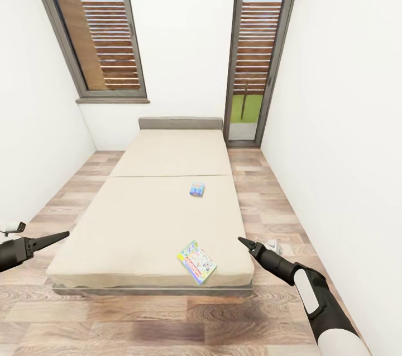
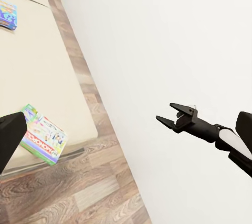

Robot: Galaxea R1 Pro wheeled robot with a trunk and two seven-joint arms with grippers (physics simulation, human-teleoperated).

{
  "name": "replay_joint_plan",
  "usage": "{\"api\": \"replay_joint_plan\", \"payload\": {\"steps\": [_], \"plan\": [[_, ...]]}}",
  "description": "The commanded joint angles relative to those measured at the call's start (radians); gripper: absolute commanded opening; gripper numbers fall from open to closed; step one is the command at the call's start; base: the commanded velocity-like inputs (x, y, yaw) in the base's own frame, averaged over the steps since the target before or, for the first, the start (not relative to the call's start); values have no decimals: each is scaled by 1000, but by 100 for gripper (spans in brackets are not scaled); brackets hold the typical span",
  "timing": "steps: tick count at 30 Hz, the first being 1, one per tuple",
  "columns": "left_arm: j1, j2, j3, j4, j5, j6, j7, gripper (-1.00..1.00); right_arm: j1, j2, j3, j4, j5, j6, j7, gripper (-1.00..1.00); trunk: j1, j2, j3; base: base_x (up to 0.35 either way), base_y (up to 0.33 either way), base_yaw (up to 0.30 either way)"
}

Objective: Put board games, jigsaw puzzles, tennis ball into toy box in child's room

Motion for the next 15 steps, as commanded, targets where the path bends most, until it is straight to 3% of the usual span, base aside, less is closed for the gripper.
{"api": "replay_joint_plan", "payload": {"steps": [1, 15], "plan": [[-1, 0, 0, 0, -1, 11, -4, 100, -1, 1, -4, 0, -2, 7, 2, 100, 1, -2, -1, 0, 25, 9], [-1, 0, 1, 0, -1, 9, -4, 100, -1, 6, 1, -3, -2, 4, 4, 100, 1, -2, 2, 0, 5, 2]]}}
